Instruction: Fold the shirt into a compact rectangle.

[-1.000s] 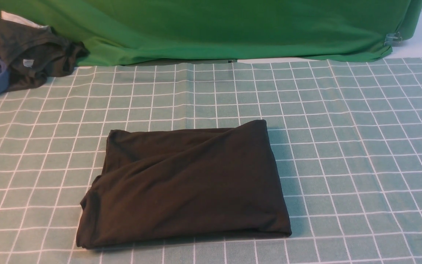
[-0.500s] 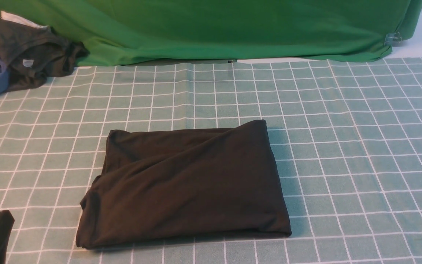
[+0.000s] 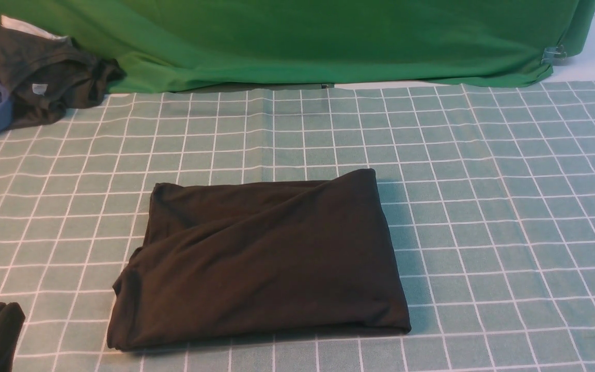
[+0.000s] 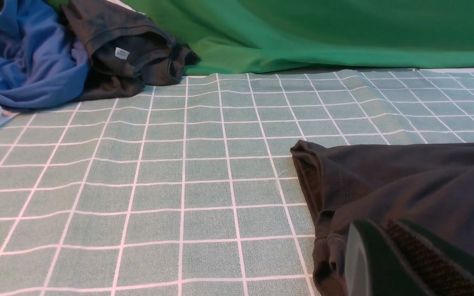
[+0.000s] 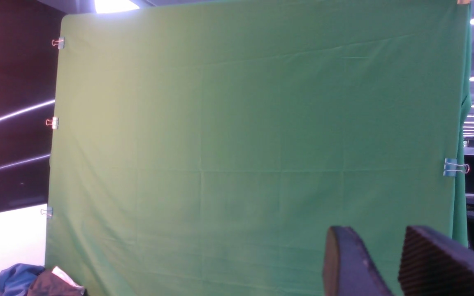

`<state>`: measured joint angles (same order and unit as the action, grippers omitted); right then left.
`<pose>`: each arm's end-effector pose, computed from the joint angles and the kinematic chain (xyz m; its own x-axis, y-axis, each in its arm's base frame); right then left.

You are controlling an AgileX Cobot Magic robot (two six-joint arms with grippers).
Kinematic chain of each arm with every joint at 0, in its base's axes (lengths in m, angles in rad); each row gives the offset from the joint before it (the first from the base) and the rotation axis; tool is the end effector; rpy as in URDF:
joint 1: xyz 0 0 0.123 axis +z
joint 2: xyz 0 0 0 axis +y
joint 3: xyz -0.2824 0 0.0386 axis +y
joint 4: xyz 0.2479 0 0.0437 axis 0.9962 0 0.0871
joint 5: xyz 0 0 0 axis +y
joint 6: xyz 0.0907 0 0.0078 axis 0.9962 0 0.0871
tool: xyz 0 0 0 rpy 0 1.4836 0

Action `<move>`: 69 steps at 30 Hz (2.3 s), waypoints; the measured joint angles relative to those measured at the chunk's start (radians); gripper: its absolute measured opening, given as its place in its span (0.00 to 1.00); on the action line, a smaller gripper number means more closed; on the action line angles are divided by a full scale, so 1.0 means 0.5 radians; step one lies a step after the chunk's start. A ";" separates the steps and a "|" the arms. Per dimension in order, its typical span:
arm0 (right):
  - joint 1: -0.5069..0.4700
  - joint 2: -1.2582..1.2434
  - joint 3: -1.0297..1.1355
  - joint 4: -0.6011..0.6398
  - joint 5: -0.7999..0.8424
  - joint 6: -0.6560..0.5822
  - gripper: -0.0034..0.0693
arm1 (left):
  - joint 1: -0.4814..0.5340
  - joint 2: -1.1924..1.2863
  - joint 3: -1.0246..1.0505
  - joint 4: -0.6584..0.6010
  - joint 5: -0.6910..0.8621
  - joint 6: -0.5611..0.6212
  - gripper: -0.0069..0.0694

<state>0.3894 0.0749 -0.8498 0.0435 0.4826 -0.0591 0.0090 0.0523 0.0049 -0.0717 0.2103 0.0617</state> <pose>-0.0447 -0.0164 0.4209 0.3511 0.1219 -0.9284 -0.3898 0.9205 -0.0266 0.0595 -0.0008 0.1894 -0.1788 -0.0100 -0.9838 0.0042 0.9999 -0.0110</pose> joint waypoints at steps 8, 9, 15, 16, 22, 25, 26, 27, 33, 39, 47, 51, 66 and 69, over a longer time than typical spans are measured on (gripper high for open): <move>0.000 0.000 0.000 0.000 0.000 -0.002 0.33 | 0.000 0.000 0.000 0.000 0.000 0.001 0.11; 0.000 0.000 0.000 0.000 0.000 -0.002 0.33 | 0.000 0.000 0.000 0.002 0.000 0.001 0.11; 0.000 0.000 0.000 0.000 -0.006 -0.029 0.35 | 0.000 0.000 0.000 0.008 0.000 0.001 0.11; 0.000 0.000 0.000 0.000 -0.011 -0.049 0.36 | 0.000 0.000 0.000 0.008 0.000 0.001 0.11; 0.000 0.004 0.164 0.022 -0.209 -0.102 0.37 | 0.000 0.000 0.000 0.008 0.000 0.001 0.11; 0.000 0.039 0.375 0.032 -0.402 -0.100 0.37 | 0.000 0.000 0.000 0.008 0.002 0.001 0.11; 0.000 0.059 0.500 0.040 -0.515 -0.085 0.37 | 0.000 0.000 0.000 0.008 0.002 0.001 0.11; 0.000 0.071 0.593 0.043 -0.596 -0.068 0.37 | 0.000 0.000 0.000 0.008 0.002 0.001 0.11; 0.000 0.137 1.092 0.047 -0.948 -0.040 0.37 | 0.000 0.000 0.000 0.010 0.002 0.001 0.11; -0.108 0.140 1.508 0.049 -1.074 -0.058 0.37 | 0.000 0.000 0.000 0.010 0.002 0.001 0.11; -0.533 0.058 1.707 0.049 -0.736 -0.107 0.37 | 0.000 0.000 0.000 0.010 0.002 0.001 0.11; -0.721 -0.127 1.711 0.047 -0.546 -0.112 0.37 | 0.000 0.000 0.000 0.010 0.002 0.001 0.11; -0.769 -0.147 1.721 0.032 -0.485 -0.161 0.38 | 0.000 0.000 0.000 0.031 0.007 0.001 0.11; -0.769 -0.147 1.721 0.030 -0.485 -0.161 0.38 | 0.000 0.000 0.000 0.030 0.007 0.001 0.11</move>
<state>0.0049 0.0014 0.0105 0.0585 0.2401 -0.1396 0.0090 0.0523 0.0049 -0.0566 0.2137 0.0624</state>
